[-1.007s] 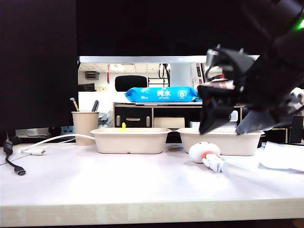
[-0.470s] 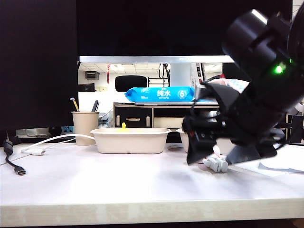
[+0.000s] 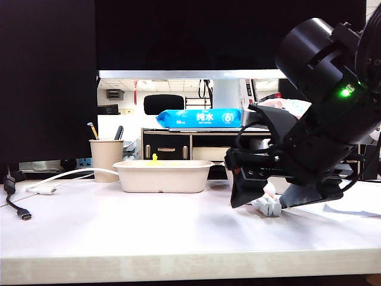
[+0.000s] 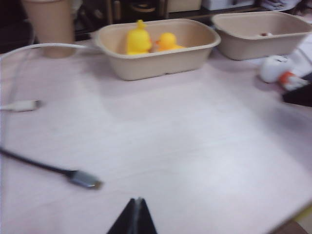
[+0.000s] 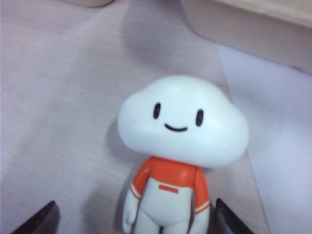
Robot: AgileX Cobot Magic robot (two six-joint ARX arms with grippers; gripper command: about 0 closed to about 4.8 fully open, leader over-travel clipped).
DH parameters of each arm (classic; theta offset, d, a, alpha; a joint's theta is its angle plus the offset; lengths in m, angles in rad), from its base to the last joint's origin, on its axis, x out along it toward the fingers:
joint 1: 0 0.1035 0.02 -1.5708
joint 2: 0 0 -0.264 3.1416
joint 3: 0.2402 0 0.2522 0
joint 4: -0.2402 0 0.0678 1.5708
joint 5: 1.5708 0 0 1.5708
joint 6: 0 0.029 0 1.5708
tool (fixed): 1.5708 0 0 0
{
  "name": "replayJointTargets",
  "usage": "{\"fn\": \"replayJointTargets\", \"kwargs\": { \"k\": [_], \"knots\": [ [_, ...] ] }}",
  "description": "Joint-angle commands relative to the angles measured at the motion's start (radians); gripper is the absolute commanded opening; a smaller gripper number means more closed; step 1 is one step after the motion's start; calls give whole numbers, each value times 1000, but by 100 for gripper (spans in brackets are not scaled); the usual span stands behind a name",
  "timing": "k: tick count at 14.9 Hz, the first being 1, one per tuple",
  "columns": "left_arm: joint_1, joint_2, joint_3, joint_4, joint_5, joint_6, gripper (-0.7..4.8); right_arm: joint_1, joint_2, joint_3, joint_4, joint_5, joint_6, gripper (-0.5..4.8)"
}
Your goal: Put the dolls with similar colors into the same paper box, while dolls with different colors go into separate paper boxes.
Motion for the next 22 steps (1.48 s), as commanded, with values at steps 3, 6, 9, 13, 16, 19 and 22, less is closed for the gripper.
{"fn": "replayJointTargets", "kwargs": {
  "k": [3, 6, 9, 13, 16, 19, 22],
  "knots": [
    [-159, 8, 1, 6, 4, 4, -5, 0, 2, 2, 44, 32, 5, 408],
    [-203, 8, 1, 6, 4, 4, -5, 0, 63, 2, 74, 42, 33, 407],
    [-202, 8, 1, 6, 4, 4, -5, 1, 92, 2, 100, 40, 60, 358],
    [-202, 8, 1, 6, 4, 4, -5, 1, 92, 2, 108, 39, 60, 255],
    [-202, 8, 1, 6, 4, 4, -5, 1, 92, 2, 108, 39, 60, 195],
    [-202, 7, 1, 6, 4, 4, -5, 0, 90, 3, 125, 39, 60, 170],
    [-202, 7, 1, 6, 4, 4, -5, -3, 67, 5, 181, 45, 84, 168]
  ]
}}
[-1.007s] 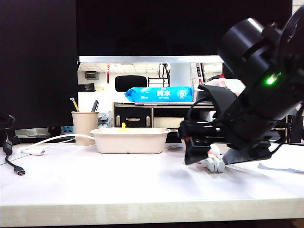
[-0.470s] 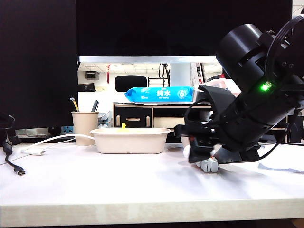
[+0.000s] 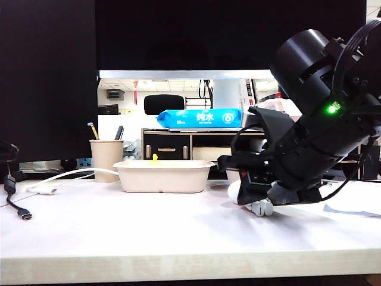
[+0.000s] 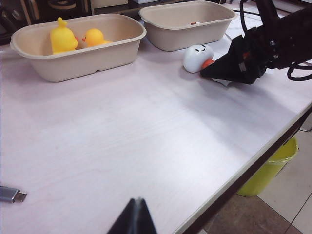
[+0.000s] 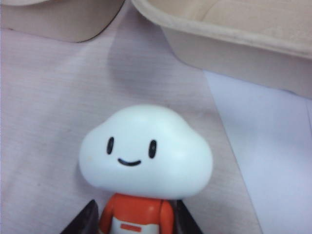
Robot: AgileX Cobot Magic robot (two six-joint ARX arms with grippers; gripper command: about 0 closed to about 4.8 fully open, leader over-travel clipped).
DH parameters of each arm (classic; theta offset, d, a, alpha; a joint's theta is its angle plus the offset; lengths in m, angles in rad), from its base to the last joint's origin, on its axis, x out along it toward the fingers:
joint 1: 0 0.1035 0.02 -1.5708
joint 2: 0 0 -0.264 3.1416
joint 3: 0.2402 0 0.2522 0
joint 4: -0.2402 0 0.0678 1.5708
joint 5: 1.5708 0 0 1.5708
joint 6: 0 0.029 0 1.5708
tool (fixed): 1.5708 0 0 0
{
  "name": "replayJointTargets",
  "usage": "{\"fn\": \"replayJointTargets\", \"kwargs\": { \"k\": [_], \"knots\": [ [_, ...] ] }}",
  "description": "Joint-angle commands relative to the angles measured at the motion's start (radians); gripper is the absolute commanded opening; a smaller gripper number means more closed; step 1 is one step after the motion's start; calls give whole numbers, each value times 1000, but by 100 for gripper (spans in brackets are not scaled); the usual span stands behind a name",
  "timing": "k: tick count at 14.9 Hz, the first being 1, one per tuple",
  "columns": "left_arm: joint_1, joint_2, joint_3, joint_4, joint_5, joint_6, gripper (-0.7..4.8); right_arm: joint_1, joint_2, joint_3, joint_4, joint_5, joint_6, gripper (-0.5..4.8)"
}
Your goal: Put the dolls with similar colors into the same paper box, while dolls with different colors go into separate paper boxes.
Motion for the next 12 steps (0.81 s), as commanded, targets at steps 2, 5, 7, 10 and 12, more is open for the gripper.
{"fn": "replayJointTargets", "kwargs": {
  "k": [2, 5, 7, 10, 12],
  "knots": [
    [0, 0, 1, 7, 3, 4, -5, -2, -49, 2, 56, 3, 25, 142],
    [0, 0, 1, 7, 3, 4, -5, -26, -80, 46, 55, 6, 6, 144],
    [0, 0, 1, 7, 3, 4, -5, -52, -80, 88, 43, 6, -9, 144],
    [0, 0, 1, 7, 3, 4, -5, -66, -80, 138, 13, -17, -11, 149],
    [0, -1, 1, 7, 3, 4, -5, -59, -79, 143, -9, -113, -10, 205]
  ]
}}
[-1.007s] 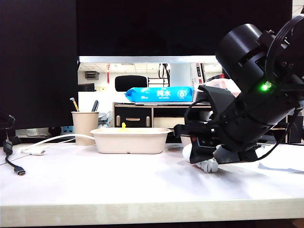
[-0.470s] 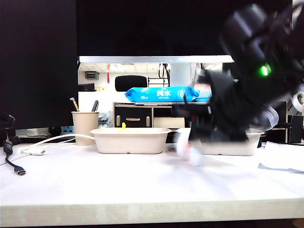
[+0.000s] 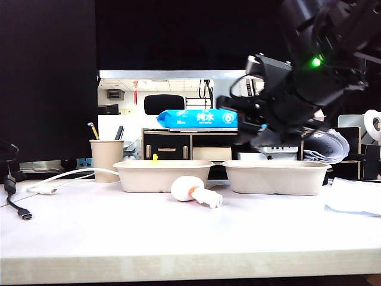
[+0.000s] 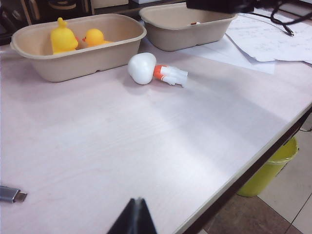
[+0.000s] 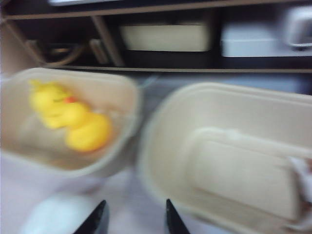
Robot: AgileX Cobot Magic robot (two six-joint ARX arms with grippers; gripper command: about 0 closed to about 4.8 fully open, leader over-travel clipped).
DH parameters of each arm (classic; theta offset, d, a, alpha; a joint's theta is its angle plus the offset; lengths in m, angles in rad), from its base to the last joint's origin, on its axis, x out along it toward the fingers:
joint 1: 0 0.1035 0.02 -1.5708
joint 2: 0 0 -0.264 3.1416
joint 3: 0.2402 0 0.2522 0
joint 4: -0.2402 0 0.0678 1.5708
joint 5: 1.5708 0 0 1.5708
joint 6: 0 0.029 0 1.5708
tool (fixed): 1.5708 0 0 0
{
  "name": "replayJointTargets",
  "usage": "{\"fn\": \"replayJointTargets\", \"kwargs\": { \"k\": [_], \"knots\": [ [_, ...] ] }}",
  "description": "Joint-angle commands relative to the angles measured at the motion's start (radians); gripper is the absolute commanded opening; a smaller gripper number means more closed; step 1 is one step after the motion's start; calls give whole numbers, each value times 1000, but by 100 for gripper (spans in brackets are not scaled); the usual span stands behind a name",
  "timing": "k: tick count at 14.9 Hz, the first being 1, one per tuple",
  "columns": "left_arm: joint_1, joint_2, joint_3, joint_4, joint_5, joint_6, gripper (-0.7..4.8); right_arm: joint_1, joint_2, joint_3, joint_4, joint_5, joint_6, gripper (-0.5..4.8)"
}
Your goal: Put the dolls with similar colors into the same paper box, while dolls with different colors go into separate paper boxes.
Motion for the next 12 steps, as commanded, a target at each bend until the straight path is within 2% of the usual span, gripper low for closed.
{"fn": "replayJointTargets", "kwargs": {
  "k": [1, 2, 7, 8, 10, 12],
  "knots": [
    [0, 0, 1, 7, 3, 4, -5, 23, -4, 5, -83, -145, -6, 285],
    [0, 0, 1, 6, 3, 4, -5, 36, -3, 4, -125, -180, -43, 354],
    [0, 0, 1, 7, 3, 4, -5, 58, 22, 18, -151, -263, -130, 462],
    [1, 0, 1, 7, 3, 4, -5, 56, 35, 24, -151, -275, -133, 479],
    [16, 0, 1, 6, 4, 4, -5, 57, 87, 54, -156, -312, -146, 479],
    [84, 0, 1, 6, 5, 4, -5, 57, 137, 97, -185, -320, -159, 479]
  ]
}}
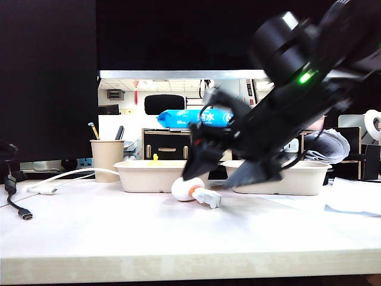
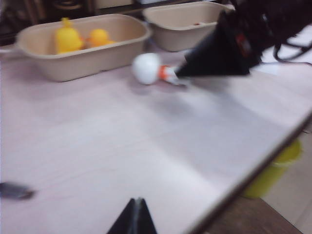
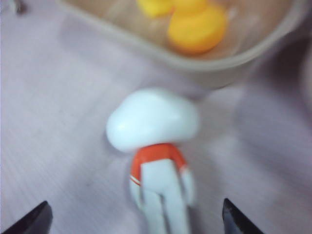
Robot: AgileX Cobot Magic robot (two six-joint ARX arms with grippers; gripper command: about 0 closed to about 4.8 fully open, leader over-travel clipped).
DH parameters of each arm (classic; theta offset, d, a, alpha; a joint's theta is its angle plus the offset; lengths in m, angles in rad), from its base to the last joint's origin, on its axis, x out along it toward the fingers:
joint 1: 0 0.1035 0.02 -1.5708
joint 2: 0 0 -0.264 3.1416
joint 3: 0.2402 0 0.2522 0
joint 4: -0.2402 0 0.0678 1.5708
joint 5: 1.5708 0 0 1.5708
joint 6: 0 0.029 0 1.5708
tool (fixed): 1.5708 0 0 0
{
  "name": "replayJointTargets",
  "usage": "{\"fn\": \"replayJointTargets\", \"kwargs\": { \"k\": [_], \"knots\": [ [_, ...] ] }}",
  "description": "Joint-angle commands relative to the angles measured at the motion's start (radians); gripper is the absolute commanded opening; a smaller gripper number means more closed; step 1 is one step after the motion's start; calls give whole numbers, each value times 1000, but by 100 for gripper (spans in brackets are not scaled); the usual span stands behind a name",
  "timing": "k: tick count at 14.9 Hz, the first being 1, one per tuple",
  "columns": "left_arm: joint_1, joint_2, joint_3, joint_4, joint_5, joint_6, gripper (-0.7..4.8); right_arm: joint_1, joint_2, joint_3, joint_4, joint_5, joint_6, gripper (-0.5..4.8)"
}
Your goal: Put the dolls with similar colors into the same paper box, while dolls with different colors go into separate paper boxes.
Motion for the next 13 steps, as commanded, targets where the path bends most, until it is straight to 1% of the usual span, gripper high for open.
{"fn": "replayJointTargets", "kwargs": {
  "k": [1, 2, 4, 5, 13],
  "knots": [
    [87, 0, 1, 7, -1, 3, -5, 2, 44, 52, -18, -11, -25, 479],
    [102, 0, 1, 7, 0, 3, -5, 2, 56, 65, -18, -6, -42, 479],
    [103, -1, 1, 6, 0, 3, -5, 2, 81, 90, -38, 17, -85, 479],
    [103, -1, 1, 7, 0, 4, -5, 2, 92, 95, -37, 12, -95, 479],
    [104, -1, 1, 7, 0, 3, -5, 2, 155, 121, -22, 21, -120, 479]
  ]
}}
